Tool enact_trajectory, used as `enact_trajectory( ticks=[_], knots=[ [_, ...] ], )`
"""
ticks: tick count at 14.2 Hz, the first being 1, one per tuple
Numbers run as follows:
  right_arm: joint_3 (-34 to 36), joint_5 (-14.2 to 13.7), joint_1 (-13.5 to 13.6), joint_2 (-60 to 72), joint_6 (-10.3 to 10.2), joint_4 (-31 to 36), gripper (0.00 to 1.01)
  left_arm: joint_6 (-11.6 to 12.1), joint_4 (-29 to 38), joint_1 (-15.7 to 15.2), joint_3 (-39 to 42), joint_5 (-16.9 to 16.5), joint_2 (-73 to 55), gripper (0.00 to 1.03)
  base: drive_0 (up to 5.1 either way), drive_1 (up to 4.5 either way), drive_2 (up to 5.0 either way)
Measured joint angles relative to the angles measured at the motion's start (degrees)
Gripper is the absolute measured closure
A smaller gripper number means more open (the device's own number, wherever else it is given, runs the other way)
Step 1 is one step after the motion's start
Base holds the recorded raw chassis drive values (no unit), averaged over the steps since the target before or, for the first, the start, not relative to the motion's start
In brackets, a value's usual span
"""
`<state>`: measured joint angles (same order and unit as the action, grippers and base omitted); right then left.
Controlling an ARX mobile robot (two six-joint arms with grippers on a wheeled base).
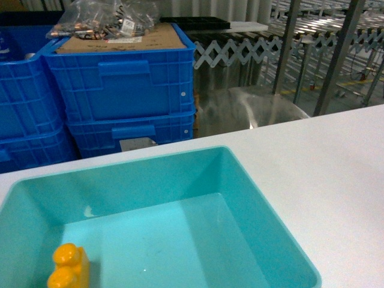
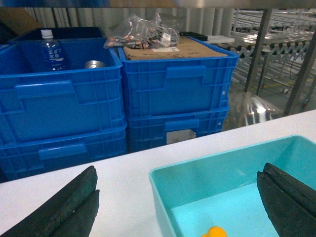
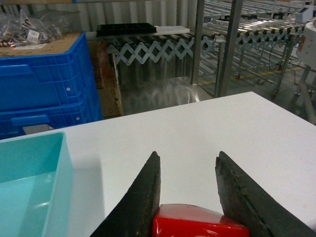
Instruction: Pick red block from blue box to shelf
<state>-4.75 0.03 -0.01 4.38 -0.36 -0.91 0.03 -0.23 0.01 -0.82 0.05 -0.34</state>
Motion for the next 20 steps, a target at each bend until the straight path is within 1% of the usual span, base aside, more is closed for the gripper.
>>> enact_trajectory(
  ticks=[20],
  knots=[
    [0.0, 0.0, 0.0, 0.0, 0.0, 0.0, 0.73, 0.0, 0.0, 0.0, 0.0, 0.0, 0.0, 0.05, -1.6, -1.60, -1.6]
  ],
)
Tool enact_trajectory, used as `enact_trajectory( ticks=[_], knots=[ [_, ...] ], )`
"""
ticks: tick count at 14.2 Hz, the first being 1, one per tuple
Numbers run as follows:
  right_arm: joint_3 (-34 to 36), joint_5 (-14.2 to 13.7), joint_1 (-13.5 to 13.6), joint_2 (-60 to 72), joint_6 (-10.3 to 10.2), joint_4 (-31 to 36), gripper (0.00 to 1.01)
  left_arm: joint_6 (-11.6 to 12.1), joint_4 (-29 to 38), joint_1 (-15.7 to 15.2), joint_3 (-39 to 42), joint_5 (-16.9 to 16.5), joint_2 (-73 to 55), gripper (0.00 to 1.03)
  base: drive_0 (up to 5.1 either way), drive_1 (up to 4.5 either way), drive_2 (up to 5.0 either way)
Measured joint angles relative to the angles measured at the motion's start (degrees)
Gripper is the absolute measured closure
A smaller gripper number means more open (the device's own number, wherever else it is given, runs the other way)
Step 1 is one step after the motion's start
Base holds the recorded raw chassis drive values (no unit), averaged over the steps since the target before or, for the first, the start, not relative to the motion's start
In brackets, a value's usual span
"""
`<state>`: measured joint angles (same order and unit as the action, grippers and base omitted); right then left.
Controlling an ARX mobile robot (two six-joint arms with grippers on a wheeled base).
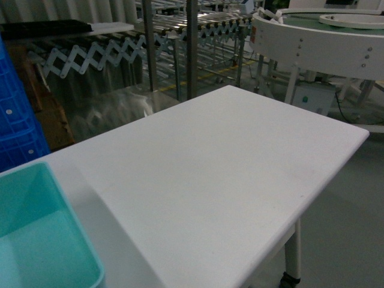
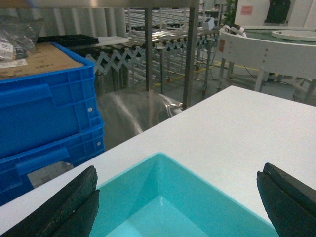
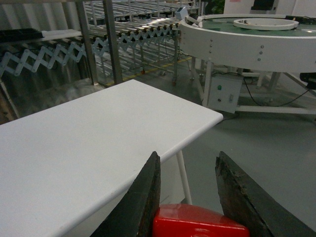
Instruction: Pick red block from blue box to shelf
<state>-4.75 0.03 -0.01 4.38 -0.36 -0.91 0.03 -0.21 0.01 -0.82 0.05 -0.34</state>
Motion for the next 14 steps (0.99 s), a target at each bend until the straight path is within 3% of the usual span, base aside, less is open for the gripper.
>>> enact_trajectory(
  ticks=[14],
  knots=[
    [0.0, 0.0, 0.0, 0.0, 0.0, 0.0, 0.73, 0.0, 0.0, 0.0, 0.0, 0.0, 0.0, 0.05, -1.6, -1.61, -1.6]
  ],
)
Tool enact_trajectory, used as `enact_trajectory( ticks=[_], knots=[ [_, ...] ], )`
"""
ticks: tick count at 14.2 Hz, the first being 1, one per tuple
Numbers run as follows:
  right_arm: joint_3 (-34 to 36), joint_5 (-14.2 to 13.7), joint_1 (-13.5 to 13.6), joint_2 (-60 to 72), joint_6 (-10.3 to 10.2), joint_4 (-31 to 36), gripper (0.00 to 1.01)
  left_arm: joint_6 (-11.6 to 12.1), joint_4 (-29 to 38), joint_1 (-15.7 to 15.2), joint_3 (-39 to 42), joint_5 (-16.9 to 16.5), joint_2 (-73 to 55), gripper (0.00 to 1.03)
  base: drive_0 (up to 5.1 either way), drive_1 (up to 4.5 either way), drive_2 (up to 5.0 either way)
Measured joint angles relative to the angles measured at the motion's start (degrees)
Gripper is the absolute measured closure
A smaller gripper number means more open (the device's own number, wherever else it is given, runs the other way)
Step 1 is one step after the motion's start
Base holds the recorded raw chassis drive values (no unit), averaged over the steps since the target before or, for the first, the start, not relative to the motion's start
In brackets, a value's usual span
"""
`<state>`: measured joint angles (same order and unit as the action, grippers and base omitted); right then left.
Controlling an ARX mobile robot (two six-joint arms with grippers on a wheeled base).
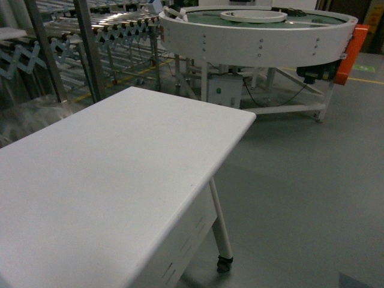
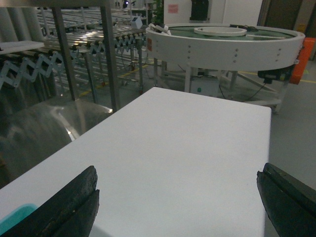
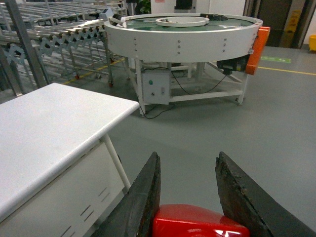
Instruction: Pick red block from blue box to shelf
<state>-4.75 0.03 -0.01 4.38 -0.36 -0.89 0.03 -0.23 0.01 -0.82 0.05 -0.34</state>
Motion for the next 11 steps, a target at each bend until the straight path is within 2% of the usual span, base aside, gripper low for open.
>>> enact_trajectory(
  ticks=[11],
  knots=[
    [0.0, 0.0, 0.0, 0.0, 0.0, 0.0, 0.73, 0.0, 0.0, 0.0, 0.0, 0.0, 0.0, 0.05, -1.6, -1.64, -1.6]
  ],
)
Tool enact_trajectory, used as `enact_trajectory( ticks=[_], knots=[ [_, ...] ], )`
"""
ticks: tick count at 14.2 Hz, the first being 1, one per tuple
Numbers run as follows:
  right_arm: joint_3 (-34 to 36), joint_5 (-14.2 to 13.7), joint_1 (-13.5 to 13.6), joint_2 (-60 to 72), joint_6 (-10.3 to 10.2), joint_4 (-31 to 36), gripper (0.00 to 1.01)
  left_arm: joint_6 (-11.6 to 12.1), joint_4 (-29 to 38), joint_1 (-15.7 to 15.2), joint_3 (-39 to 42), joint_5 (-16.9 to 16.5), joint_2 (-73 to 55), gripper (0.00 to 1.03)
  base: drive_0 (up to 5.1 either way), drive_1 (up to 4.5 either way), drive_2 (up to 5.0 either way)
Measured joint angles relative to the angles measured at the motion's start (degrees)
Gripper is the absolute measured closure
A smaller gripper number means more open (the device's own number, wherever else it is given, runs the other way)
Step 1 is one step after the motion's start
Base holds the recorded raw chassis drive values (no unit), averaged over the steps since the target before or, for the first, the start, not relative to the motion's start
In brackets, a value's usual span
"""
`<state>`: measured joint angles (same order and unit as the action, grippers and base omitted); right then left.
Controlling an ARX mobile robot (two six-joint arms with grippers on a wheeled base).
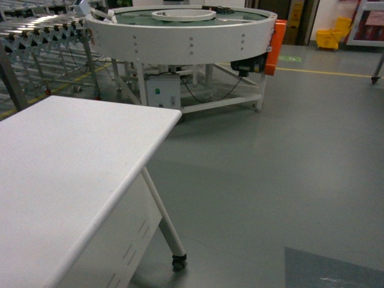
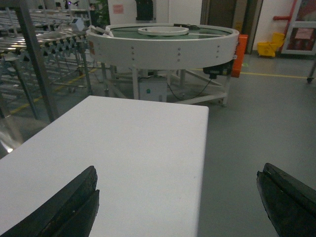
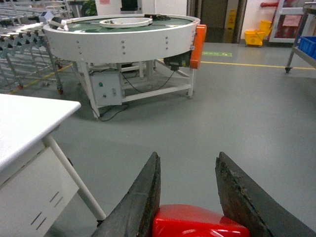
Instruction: Pick red block from blue box to shelf
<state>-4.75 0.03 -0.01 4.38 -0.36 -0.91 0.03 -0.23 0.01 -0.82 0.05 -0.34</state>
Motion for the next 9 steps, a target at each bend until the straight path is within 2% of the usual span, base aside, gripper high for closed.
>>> enact_trajectory(
  ticks=[3, 9],
  knots=[
    [0.0, 0.0, 0.0, 0.0, 0.0, 0.0, 0.73, 0.0, 0.0, 0.0, 0.0, 0.0, 0.0, 0.05, -1.6, -1.25, -1.9],
    [0.0, 0.0, 0.0, 0.0, 0.0, 0.0, 0.73, 0.0, 0.1, 0.0, 0.0, 0.0, 0.0, 0.05, -1.1, 3.05, -5.2]
  ],
)
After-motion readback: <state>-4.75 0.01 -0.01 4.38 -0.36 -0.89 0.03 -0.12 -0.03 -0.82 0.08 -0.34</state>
